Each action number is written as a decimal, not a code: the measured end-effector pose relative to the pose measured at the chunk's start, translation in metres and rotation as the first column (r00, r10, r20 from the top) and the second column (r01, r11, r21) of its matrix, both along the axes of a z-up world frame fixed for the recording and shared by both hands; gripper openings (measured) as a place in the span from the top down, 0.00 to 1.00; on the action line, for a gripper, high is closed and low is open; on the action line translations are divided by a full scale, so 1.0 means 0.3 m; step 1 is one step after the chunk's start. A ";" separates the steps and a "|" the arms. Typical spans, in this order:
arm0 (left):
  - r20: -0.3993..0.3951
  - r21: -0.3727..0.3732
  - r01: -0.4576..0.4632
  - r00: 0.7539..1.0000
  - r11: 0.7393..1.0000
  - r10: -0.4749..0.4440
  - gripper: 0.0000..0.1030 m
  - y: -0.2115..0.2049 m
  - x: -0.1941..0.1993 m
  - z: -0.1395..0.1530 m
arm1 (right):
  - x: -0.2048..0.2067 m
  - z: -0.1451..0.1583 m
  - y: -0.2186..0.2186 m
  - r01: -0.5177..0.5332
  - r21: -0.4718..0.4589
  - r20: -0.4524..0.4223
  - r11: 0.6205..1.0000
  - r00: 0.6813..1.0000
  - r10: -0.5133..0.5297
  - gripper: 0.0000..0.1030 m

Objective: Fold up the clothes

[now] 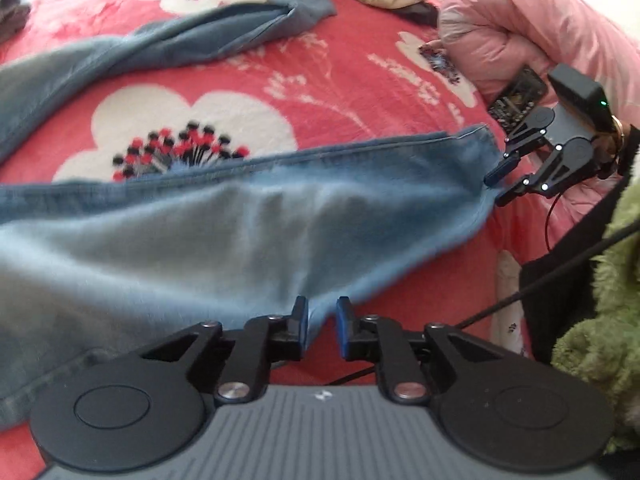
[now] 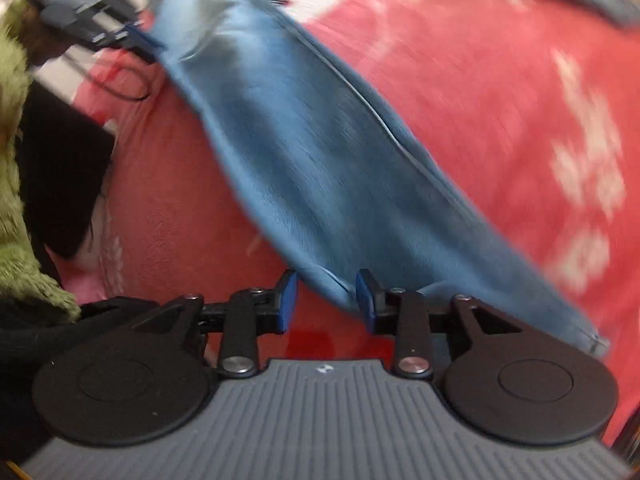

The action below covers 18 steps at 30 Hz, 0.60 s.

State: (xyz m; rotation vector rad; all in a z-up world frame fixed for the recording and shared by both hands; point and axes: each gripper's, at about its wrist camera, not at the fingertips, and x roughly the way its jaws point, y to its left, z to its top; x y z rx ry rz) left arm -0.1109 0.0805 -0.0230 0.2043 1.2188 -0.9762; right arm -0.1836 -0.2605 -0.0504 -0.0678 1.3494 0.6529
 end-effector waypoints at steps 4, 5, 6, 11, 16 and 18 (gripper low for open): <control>0.008 -0.056 -0.023 1.000 0.998 0.023 0.76 -0.013 0.050 0.038 | -0.035 0.068 -0.122 0.200 0.087 -0.018 0.976 0.980 -0.199 0.69; 0.010 -0.064 -0.037 0.999 0.997 0.037 0.75 -0.017 0.065 0.041 | -0.040 0.093 -0.155 0.252 0.123 -0.008 0.960 0.968 -0.253 0.68; 0.011 -0.069 -0.050 0.999 0.996 0.050 0.75 -0.022 0.078 0.040 | -0.046 0.119 -0.185 0.299 0.159 0.009 0.941 0.953 -0.304 0.66; 0.017 -0.052 -0.079 0.997 0.996 0.080 0.70 -0.060 0.112 0.012 | -0.042 0.134 -0.288 0.522 0.181 0.130 0.834 0.827 -0.546 0.48; -0.006 -0.010 -0.084 0.996 0.996 0.084 0.64 -0.082 0.111 -0.040 | 0.033 0.063 -0.237 0.515 0.131 0.237 0.847 0.814 -0.531 0.48; -0.018 0.008 -0.088 0.996 0.996 0.089 0.64 -0.084 0.109 -0.063 | 0.079 0.045 -0.171 0.439 0.132 0.280 0.889 0.843 -0.458 0.48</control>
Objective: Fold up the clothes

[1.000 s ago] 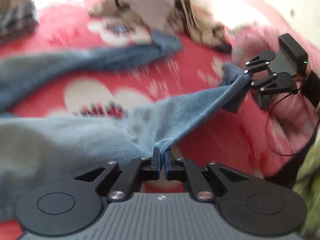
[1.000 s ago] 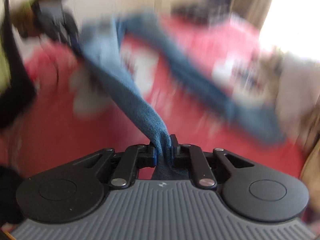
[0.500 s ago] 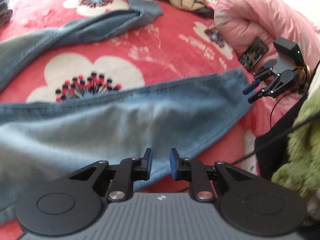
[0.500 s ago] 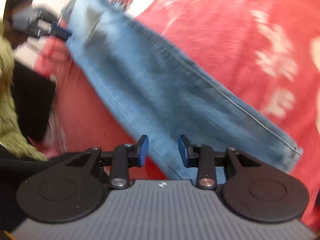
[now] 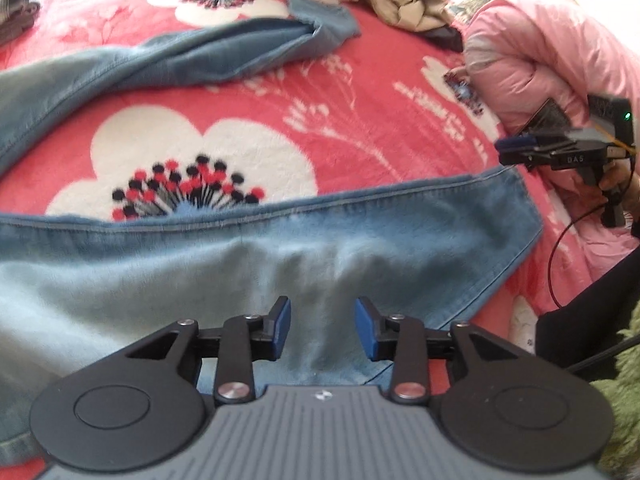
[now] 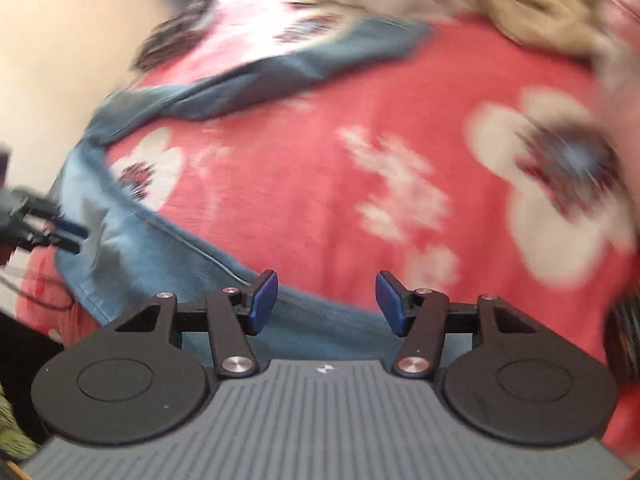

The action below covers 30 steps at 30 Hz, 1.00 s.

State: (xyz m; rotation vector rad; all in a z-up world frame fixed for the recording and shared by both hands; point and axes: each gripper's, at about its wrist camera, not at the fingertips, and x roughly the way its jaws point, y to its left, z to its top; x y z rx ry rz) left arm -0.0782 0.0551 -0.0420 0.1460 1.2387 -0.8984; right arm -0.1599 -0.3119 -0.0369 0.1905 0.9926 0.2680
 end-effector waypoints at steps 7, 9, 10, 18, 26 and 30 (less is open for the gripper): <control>-0.025 0.030 0.005 1.000 1.000 -0.004 0.64 -0.008 -0.030 -0.058 | 0.097 -0.095 0.228 -0.272 -0.065 0.019 0.960 0.962 0.274 0.48; -0.029 0.041 0.009 1.000 0.999 -0.008 0.64 -0.010 -0.037 -0.073 | 0.099 -0.127 0.267 -0.300 -0.092 -0.012 0.949 0.954 0.300 0.50; -0.030 0.046 0.011 0.999 0.999 -0.010 0.64 -0.012 -0.040 -0.079 | 0.091 -0.137 0.282 -0.313 -0.123 -0.021 0.942 0.950 0.313 0.50; -0.044 0.033 -0.001 0.999 0.999 0.003 0.62 -0.012 -0.045 -0.109 | 0.012 -0.113 0.325 -0.354 -0.242 -0.063 0.904 0.935 0.349 0.92; -0.049 -0.008 -0.014 0.999 1.000 0.013 0.63 -0.027 -0.069 -0.095 | 0.011 0.017 0.304 -0.296 -0.361 -0.010 0.884 0.949 0.314 0.96; -0.061 -0.006 -0.010 0.998 1.000 0.010 0.63 -0.034 -0.078 -0.125 | 0.046 -0.015 0.259 -0.279 -0.376 -0.069 0.883 0.959 0.274 0.95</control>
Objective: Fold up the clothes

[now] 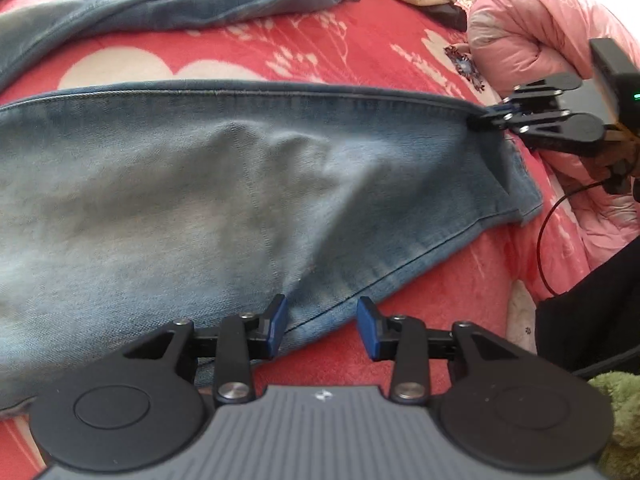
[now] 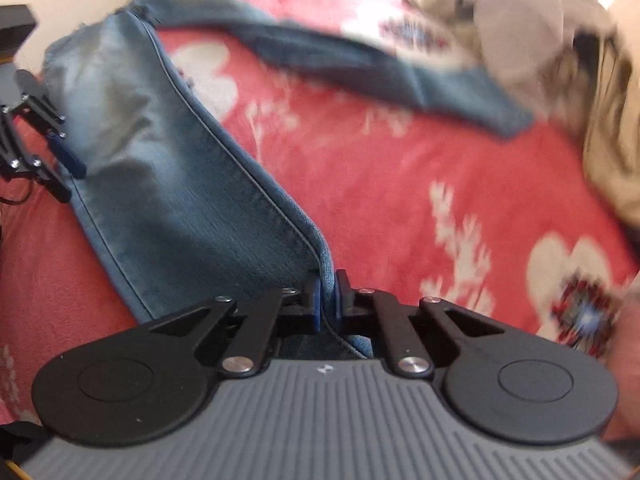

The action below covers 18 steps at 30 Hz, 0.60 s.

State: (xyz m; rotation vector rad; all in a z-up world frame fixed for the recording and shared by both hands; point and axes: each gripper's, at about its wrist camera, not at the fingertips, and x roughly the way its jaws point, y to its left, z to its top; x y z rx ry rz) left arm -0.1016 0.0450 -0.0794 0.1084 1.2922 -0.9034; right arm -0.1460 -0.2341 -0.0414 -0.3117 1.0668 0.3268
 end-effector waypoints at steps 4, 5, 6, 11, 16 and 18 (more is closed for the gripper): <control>-0.009 -0.012 -0.006 1.000 1.000 0.005 0.62 0.012 -0.002 -0.002 | 0.003 -0.086 0.002 -0.031 -0.094 -0.006 0.995 1.000 0.031 0.93; -0.009 -0.013 -0.006 1.000 1.000 0.006 0.62 0.017 -0.005 -0.001 | 0.001 -0.088 0.006 -0.036 -0.104 -0.001 0.994 0.999 0.037 0.93; -0.007 -0.015 -0.006 1.000 1.000 0.006 0.62 0.020 -0.009 -0.002 | 0.000 -0.089 0.011 -0.042 -0.115 0.004 0.992 0.999 0.042 0.93; -0.007 -0.023 0.002 1.000 1.000 -0.002 0.60 0.028 -0.022 -0.006 | 0.003 -0.089 -0.027 0.019 -0.106 0.043 0.994 0.999 -0.014 0.68; -0.008 -0.017 0.020 1.000 1.000 -0.020 0.61 0.044 -0.023 0.006 | -0.018 -0.012 -0.198 0.302 0.102 0.059 0.948 0.949 -0.309 0.45; 0.000 -0.015 0.022 1.000 1.000 -0.022 0.61 0.047 -0.020 0.020 | -0.051 0.022 -0.263 0.419 0.151 0.079 0.895 0.898 -0.433 0.44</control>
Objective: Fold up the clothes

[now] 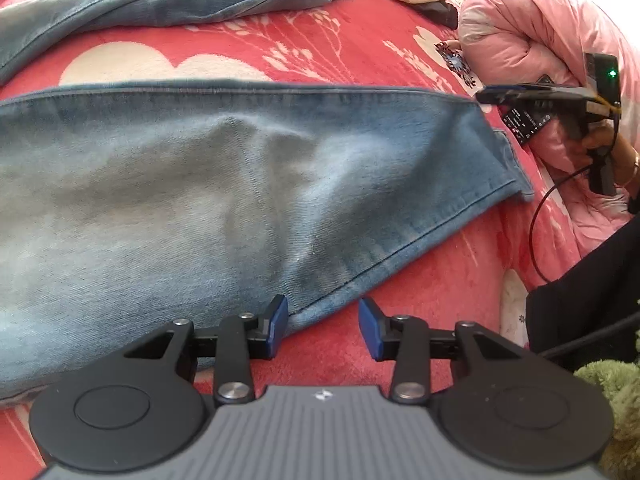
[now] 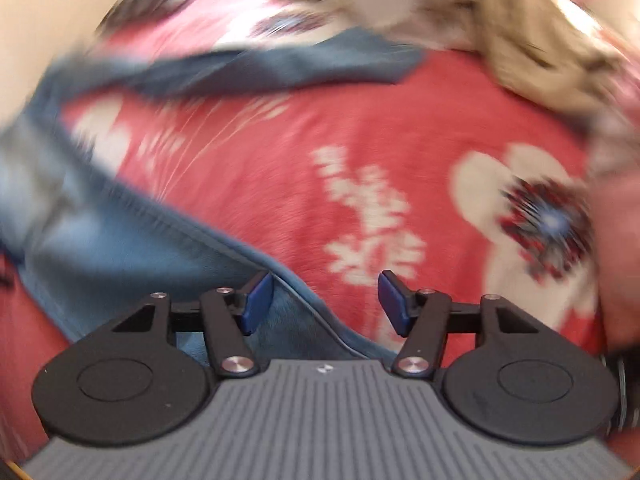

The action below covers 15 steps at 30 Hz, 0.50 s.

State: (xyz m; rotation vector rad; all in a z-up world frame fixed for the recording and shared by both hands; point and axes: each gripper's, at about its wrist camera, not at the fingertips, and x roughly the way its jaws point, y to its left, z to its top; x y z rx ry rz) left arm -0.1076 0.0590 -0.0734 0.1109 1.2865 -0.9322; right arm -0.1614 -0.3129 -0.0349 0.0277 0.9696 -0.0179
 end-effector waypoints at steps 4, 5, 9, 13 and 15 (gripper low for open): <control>0.039 -0.011 -0.004 0.999 1.000 0.004 0.61 -0.001 0.021 0.035 | -0.092 0.036 -0.148 0.275 0.106 0.009 0.956 0.961 -0.278 0.44; 0.048 -0.017 -0.008 0.999 1.000 0.009 0.61 -0.002 0.031 0.043 | -0.117 0.030 -0.178 0.325 0.160 -0.019 0.932 0.945 -0.327 0.44; 0.077 -0.021 -0.010 0.997 1.000 0.011 0.61 -0.020 0.061 0.060 | -0.204 -0.042 -0.241 0.477 0.225 -0.138 0.850 0.879 -0.456 0.44; 0.081 0.008 0.003 0.997 1.000 -0.003 0.61 -0.042 0.079 0.048 | -0.226 -0.115 -0.298 0.565 0.298 -0.167 0.769 0.824 -0.541 0.43; 0.074 0.020 0.003 0.997 1.000 -0.004 0.61 -0.047 0.086 0.039 | -0.220 -0.146 -0.315 0.583 0.314 -0.163 0.749 0.811 -0.562 0.43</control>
